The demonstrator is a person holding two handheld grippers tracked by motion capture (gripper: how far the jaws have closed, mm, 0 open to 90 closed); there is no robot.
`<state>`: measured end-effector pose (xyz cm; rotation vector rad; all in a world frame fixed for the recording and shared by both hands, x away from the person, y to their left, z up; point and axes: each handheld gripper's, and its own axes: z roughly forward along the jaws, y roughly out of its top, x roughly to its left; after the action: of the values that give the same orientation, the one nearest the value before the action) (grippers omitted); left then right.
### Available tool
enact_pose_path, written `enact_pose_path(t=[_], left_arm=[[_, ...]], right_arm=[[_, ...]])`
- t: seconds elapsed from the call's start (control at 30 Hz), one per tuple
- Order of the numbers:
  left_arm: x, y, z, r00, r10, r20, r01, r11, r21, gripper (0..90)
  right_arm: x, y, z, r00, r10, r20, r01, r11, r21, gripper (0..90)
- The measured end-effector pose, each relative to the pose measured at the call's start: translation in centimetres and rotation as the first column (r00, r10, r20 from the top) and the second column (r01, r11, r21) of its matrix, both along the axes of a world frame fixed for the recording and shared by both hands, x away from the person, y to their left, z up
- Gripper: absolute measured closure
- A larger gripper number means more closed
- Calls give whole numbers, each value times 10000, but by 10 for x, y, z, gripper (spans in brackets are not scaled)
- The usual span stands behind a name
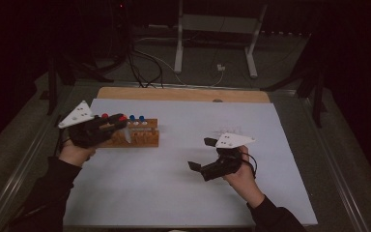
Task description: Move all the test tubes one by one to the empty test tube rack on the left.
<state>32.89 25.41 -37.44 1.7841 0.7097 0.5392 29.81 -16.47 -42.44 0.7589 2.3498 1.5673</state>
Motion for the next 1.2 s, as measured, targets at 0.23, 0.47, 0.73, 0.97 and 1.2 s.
enact_pose_path(t=[0.23,0.47,0.73,0.97,1.2], left_arm=[[9,41,4,9913,1304,199,-1301,9914,-166,715],[30,63,-1,9699,2423,239,-2409,9692,-507,715],[47,66,-26,9471,3210,51,-3197,9444,-765,715],[52,64,-51,9379,3456,-313,-3469,9360,-588,714],[54,64,-73,9334,3515,-723,-3545,9344,-336,714]], right_arm=[[1,0,0,10000,-28,-51,29,10000,38,0],[1,-1,0,10000,7,-59,-6,10000,50,0],[0,-3,1,10000,21,40,-21,9999,107,0],[0,-4,2,9999,64,81,-65,9999,109,0],[0,-4,2,10000,67,50,-68,9999,133,0]])
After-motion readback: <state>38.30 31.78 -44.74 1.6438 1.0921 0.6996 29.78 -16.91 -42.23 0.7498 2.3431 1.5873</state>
